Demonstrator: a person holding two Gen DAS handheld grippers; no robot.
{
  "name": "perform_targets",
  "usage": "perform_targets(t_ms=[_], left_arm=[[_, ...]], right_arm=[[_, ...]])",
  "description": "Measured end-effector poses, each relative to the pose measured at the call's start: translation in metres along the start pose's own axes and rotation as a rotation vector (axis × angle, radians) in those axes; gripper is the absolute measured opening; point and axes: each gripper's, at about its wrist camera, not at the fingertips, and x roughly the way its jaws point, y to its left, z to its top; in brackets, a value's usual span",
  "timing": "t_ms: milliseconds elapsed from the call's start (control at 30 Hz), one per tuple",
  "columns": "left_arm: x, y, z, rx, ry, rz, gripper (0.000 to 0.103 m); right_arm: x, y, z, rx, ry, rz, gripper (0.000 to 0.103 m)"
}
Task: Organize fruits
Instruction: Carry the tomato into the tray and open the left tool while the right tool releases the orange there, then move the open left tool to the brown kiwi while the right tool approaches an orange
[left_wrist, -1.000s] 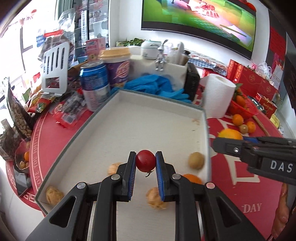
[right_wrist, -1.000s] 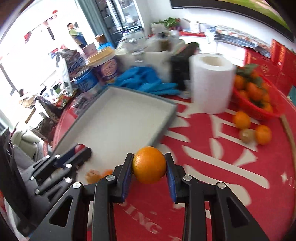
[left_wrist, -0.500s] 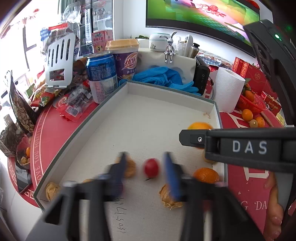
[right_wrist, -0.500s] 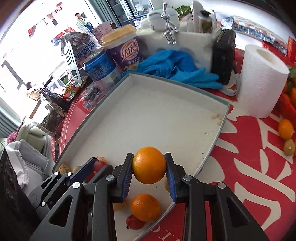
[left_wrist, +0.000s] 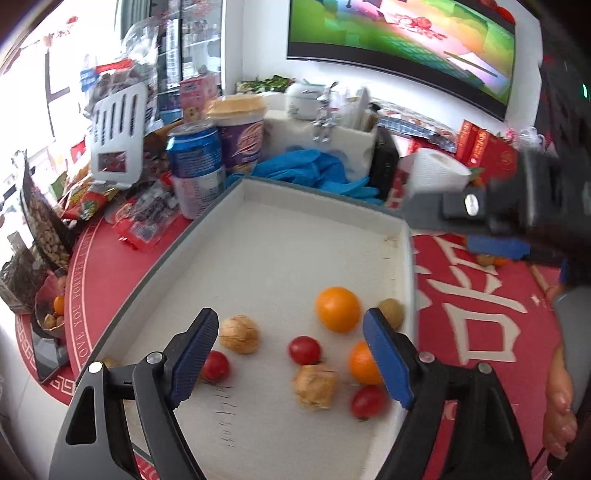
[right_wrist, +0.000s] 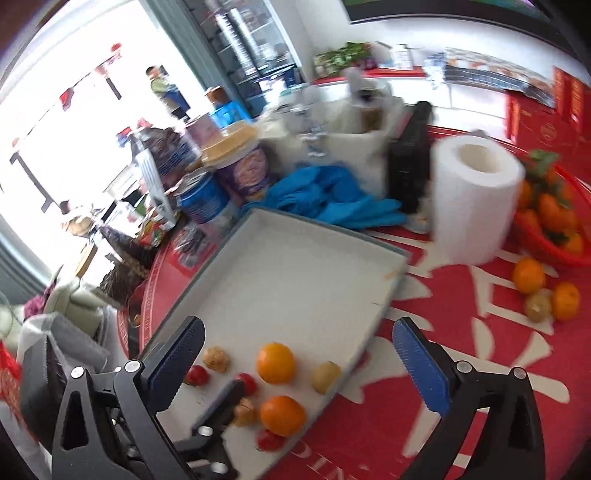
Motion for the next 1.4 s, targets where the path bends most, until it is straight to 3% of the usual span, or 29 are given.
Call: perform_targets(t_ms=[200,400,567,700,933,1167,1300,1367,1400], left_arm=[[-0.017,-0.049,0.008,0.114,-0.002,-0.082,0.083],[-0.022,-0.108,0.012,0.213,0.057,-0.193,0.084],[-0.002,-0.155,0.023,0.257,0.097,-0.2,0.083],[0.03,-0.185,0.034,0.24,0.157,-0.22,0.084],[0.09,-0.219,0.044,0.204,0.241,-0.183,0.077],[0.117,-0.239,0.053,0.171,0.245,-0.163,0.075],[0.131,-0.243,0.054,0.163,0.253,-0.129,0.065],[0.132,-0.244,0.056,0.169,0.231,-0.107,0.057],[0.133,-0.245,0.056,0.172,0.222,-0.104,0.047]], right_arm=[[-0.031,-0.064,-0.023,0.089,-0.002,-0.13,0.103],[-0.062,-0.14,-0.065,0.176,0.023,-0.342,0.103],[-0.071,-0.175,-0.09,0.179,0.039,-0.457,0.103],[-0.073,-0.18,-0.101,0.093,0.031,-0.566,0.103],[-0.082,-0.191,-0.106,0.068,-0.027,-0.523,0.103],[-0.08,-0.186,-0.103,0.071,-0.028,-0.524,0.103],[-0.081,-0.186,-0.103,0.072,-0.028,-0.523,0.103],[-0.081,-0.187,-0.102,0.072,-0.029,-0.522,0.103],[-0.081,-0.187,-0.102,0.072,-0.029,-0.522,0.103]])
